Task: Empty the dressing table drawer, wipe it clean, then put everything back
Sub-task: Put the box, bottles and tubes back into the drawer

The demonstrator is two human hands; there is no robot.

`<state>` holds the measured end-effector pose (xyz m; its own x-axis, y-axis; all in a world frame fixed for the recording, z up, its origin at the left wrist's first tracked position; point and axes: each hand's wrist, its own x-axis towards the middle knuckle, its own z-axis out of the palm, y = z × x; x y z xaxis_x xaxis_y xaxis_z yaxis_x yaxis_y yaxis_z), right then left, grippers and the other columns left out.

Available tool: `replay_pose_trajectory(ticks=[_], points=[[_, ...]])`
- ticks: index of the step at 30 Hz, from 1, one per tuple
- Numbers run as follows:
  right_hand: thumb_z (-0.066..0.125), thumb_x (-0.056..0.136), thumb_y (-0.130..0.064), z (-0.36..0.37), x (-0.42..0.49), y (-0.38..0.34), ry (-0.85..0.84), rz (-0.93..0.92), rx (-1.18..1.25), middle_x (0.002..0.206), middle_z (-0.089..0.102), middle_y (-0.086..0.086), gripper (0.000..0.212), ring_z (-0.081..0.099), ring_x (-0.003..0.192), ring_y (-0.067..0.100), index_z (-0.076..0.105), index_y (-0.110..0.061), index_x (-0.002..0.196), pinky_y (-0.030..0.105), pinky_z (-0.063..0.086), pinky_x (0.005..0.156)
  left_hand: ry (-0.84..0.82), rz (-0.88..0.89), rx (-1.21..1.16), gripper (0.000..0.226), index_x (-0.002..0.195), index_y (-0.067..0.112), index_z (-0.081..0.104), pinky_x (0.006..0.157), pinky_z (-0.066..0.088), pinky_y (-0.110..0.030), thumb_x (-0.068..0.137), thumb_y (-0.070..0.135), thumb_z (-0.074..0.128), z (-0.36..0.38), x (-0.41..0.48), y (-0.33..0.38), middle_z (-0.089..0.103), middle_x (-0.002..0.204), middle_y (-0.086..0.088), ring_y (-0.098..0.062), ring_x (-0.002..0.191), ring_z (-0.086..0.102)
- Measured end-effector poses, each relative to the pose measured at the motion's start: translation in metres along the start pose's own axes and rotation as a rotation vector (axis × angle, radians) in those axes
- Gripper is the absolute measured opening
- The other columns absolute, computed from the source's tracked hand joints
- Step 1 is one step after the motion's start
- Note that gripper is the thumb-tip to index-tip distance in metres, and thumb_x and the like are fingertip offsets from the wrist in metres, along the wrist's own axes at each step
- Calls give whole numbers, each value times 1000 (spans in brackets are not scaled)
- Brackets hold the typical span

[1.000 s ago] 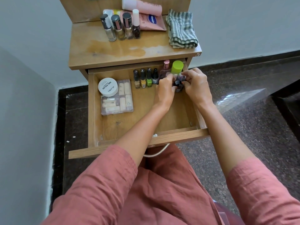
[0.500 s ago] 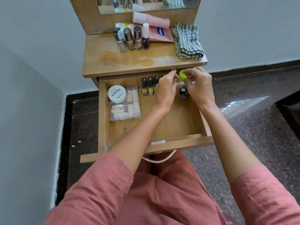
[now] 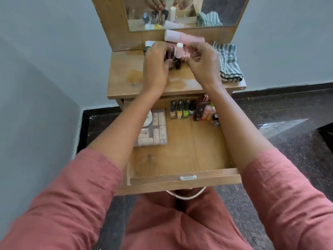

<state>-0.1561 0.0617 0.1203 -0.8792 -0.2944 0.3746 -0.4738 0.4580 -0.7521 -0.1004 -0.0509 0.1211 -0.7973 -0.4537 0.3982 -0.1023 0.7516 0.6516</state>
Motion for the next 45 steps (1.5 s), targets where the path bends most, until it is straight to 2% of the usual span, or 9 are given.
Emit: replay_pose_trajectory(ticks=[5, 8, 10, 14, 26, 33, 37, 42, 45], points=[[63, 79, -4, 18, 19, -4, -11, -23, 10, 111, 61, 9, 38, 56, 102, 21, 59, -6, 117, 27, 50, 90, -86, 96, 166, 34, 120, 12, 58, 93, 31, -20, 86, 10, 58, -5, 25, -6, 56, 124, -4, -19, 118, 46], [60, 84, -5, 20, 23, -3, -46, -15, 20, 102, 59, 0, 32, 53, 83, 3, 61, -5, 115, 4, 44, 78, -149, 117, 225, 32, 118, 15, 61, 93, 37, -29, 86, 12, 59, -3, 33, -7, 60, 120, -5, -22, 114, 51], [58, 85, -5, 21, 23, 0, -42, -17, 10, 95, 60, -7, 29, 50, 74, -3, 63, -5, 113, 0, 40, 72, -183, 113, 233, 29, 113, 15, 63, 92, 42, -33, 85, 11, 59, -3, 35, -9, 63, 115, -7, -24, 109, 55], [60, 83, -3, 23, 23, 3, -36, -4, 24, 105, 67, 5, 28, 54, 81, 4, 64, -5, 111, -1, 40, 69, -186, 93, 179, 27, 110, 15, 65, 91, 45, -31, 84, 10, 59, -4, 36, -9, 64, 113, -6, -20, 104, 58], [59, 81, 0, 7, 14, -3, -15, -16, 15, 94, 65, 3, 24, 53, 77, 8, 67, -4, 103, 13, 45, 71, -188, 51, 60, 29, 106, 13, 67, 89, 45, -26, 78, 8, 64, -6, 28, 7, 67, 108, -4, -17, 101, 60], [59, 81, -1, -16, -1, -10, -32, -58, -3, 90, 60, -3, 24, 54, 75, 8, 68, -6, 103, 4, 43, 66, -196, 54, -84, 24, 99, 10, 70, 76, 43, -17, 75, 6, 68, -12, 12, 19, 68, 100, -3, -6, 84, 54], [62, 81, -4, -27, -20, -11, -31, -71, -5, 90, 59, -4, 23, 54, 71, 7, 67, -6, 104, 6, 44, 66, -239, 50, -185, 27, 101, 9, 69, 80, 50, -19, 74, 3, 69, -16, -6, 24, 68, 100, -4, -12, 87, 62], [64, 82, -6, -38, -49, -6, -48, -61, 0, 97, 61, -1, 24, 56, 77, 7, 66, -7, 106, 5, 47, 69, -260, 73, -174, 28, 104, 8, 68, 74, 43, -4, 76, 5, 70, -16, -33, 29, 69, 103, -5, -4, 85, 58], [63, 83, -6, -41, -64, -2, -69, -52, -7, 100, 63, 2, 24, 57, 78, 6, 66, -6, 107, 2, 46, 69, -270, 69, -173, 27, 103, 7, 68, 75, 45, -8, 76, 5, 69, -14, -50, 29, 69, 103, -6, -7, 86, 58]])
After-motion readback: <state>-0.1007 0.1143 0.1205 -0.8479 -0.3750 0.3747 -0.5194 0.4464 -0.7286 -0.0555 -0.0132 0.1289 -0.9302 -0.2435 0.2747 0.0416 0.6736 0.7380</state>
